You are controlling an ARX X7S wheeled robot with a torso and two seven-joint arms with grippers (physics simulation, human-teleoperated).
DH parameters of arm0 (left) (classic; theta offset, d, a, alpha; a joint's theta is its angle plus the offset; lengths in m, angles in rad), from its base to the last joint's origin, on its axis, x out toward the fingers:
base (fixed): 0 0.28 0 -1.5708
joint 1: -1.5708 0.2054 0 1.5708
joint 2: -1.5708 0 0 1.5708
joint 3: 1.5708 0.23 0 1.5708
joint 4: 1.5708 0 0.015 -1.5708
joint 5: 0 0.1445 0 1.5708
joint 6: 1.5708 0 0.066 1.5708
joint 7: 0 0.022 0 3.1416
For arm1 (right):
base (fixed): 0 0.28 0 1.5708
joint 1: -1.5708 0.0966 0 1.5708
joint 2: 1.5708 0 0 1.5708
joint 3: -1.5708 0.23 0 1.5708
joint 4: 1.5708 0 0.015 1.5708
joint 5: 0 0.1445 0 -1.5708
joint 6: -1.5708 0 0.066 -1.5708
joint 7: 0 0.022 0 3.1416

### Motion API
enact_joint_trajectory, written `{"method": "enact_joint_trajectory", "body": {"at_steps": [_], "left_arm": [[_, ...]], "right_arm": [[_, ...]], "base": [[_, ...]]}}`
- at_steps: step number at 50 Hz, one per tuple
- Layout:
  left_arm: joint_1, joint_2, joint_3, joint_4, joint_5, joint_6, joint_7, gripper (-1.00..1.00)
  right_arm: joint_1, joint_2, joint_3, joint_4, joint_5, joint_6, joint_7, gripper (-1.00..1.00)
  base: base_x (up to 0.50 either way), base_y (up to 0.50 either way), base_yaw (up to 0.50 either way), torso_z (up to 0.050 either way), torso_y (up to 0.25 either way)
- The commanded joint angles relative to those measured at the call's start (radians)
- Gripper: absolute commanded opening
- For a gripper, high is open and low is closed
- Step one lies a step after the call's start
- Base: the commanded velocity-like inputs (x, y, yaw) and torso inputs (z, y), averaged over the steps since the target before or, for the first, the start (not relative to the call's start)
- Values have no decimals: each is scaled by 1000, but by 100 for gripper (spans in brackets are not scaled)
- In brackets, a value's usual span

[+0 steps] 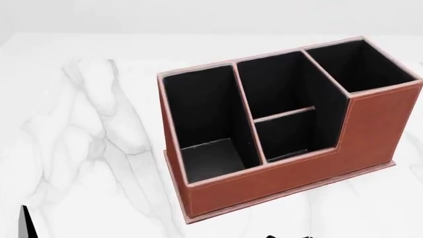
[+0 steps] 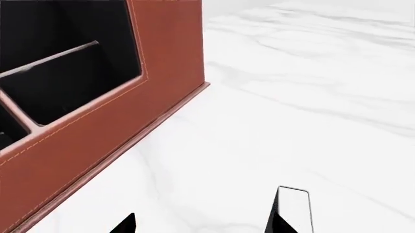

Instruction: Pick up the book and place it in the left compartment of the caddy.

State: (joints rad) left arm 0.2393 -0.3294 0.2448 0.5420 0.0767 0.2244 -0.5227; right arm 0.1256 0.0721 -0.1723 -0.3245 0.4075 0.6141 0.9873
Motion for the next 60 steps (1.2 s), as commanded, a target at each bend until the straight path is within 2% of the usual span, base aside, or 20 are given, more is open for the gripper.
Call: {"method": "enact_joint_trajectory", "body": {"at_steps": [1, 17, 60], "left_arm": [[-1, -3, 1, -1, -2, 1, -4, 100], [-6, -7, 6, -9, -7, 2, -9, 100], [-3, -17, 17, 2, 0, -4, -26, 100]], "right_arm": [[-19, 16, -6, -46, 26, 29, 33, 100], [-18, 44, -46, -54, -1, 6, 54, 100], [-66, 43, 41, -22, 45, -30, 152, 100]], "base": [[0, 0, 0, 0, 0], [0, 0, 0, 0, 0], [0, 0, 0, 0, 0]]}}
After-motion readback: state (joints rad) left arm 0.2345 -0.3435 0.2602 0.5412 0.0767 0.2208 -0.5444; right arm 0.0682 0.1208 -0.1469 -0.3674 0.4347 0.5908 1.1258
